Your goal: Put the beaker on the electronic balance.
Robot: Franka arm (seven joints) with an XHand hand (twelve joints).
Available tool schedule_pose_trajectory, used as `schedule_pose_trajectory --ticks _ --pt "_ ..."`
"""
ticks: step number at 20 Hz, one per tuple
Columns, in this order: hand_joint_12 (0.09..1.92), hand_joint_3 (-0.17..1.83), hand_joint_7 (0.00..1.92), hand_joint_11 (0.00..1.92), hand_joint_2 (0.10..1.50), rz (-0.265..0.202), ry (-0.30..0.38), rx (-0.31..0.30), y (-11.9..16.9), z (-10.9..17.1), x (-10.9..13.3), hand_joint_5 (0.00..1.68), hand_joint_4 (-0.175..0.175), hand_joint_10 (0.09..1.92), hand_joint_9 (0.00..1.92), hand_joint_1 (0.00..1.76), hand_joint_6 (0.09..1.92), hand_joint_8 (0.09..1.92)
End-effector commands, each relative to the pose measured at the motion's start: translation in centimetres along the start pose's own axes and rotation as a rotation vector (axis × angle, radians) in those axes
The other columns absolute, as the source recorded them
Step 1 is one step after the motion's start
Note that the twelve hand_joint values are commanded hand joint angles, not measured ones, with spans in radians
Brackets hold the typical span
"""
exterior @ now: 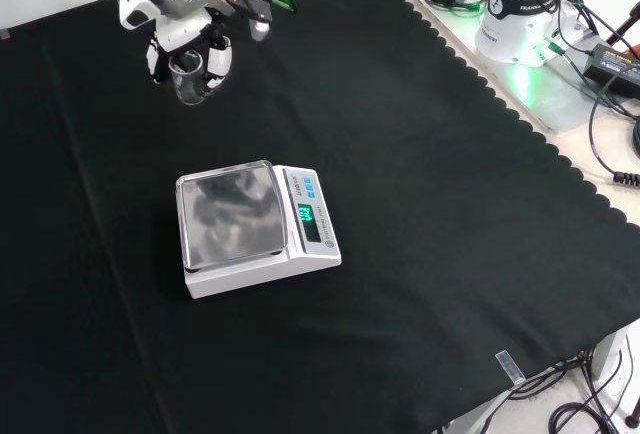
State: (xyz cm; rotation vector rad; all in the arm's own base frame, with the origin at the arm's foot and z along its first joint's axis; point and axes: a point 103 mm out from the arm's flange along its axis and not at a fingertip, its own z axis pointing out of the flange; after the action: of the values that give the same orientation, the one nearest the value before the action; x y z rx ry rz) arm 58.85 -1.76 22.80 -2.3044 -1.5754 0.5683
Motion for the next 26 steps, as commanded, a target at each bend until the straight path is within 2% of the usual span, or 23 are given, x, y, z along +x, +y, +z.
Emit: schedule_pose_trajectory --ticks 1,8,15,26 --pt "0.93 0.80 0.69 1.15 0.80 -0.008 -0.011 -0.001 -1.3 -0.9 0.7 0.60 -0.175 0.66 1.03 1.20 0.52 0.79" --pt "0.93 0.80 0.68 1.17 0.79 -0.032 -0.003 -0.016 -2.5 -1.8 1.4 0.59 -0.175 0.64 1.03 1.18 0.51 0.79" --pt "0.92 0.81 0.67 1.16 0.79 -0.067 0.007 -0.024 -3.4 -2.8 3.4 0.58 -0.175 0.60 1.05 1.17 0.48 0.80" --pt "0.94 0.82 0.66 1.15 0.78 -0.132 -0.018 -0.014 -3.0 -2.9 8.6 0.57 -0.173 0.55 1.07 1.15 0.45 0.81"
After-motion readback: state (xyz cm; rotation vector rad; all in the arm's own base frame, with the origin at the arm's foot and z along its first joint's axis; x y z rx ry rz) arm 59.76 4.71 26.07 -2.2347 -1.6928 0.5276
